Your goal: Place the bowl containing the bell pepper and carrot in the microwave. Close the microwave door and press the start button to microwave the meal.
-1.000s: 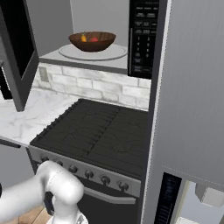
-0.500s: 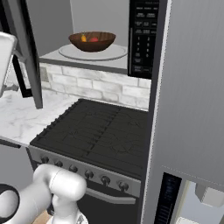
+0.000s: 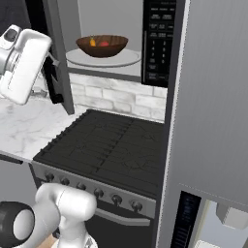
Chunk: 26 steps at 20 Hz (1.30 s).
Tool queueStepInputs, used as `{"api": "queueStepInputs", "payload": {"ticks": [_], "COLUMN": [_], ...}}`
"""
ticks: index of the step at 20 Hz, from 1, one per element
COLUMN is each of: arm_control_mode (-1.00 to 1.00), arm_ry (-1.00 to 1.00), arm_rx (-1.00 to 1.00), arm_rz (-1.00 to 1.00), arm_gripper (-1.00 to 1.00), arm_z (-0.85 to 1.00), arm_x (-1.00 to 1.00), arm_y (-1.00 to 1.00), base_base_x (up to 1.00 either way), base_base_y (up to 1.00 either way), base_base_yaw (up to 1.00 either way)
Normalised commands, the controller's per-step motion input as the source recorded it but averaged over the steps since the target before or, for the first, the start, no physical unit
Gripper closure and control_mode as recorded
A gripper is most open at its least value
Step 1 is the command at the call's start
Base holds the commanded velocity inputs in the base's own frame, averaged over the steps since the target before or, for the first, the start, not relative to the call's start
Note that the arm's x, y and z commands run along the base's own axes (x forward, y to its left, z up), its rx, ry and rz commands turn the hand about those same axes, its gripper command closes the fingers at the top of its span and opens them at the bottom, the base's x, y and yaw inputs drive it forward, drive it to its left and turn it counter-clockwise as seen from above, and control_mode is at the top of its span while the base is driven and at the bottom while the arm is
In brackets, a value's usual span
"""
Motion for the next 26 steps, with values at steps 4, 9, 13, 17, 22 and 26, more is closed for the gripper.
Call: {"api": "queueStepInputs", "payload": {"ticks": [4,9,13,17,22,26], "arm_control_mode": [-1.0,-1.0,-1.0,-1.0,-1.0,-1.0], "arm_ry": [0.22,0.19,0.18,0.16,0.12,0.07], "arm_rx": [-0.1,-0.15,-0.15,-0.13,-0.1,-0.05], "arm_rz": [0.0,0.0,0.0,0.0,0.0,0.0], "arm_gripper": [-1.0,-1.0,-1.0,-1.0,-1.0,-1.0], "arm_z": [-0.01,-0.02,-0.02,0.0,0.0,0.0], "arm_x": [1.0,1.0,1.0,1.0,1.0,1.0], "arm_y": [-0.04,0.0,0.0,0.0,0.0,-0.01], "base_base_x": [0.0,0.0,0.0,0.0,0.0,0.0], "base_base_y": [0.0,0.0,0.0,0.0,0.0,0.0], "base_base_yaw": [0.0,0.0,0.0,0.0,0.0,0.0]}}
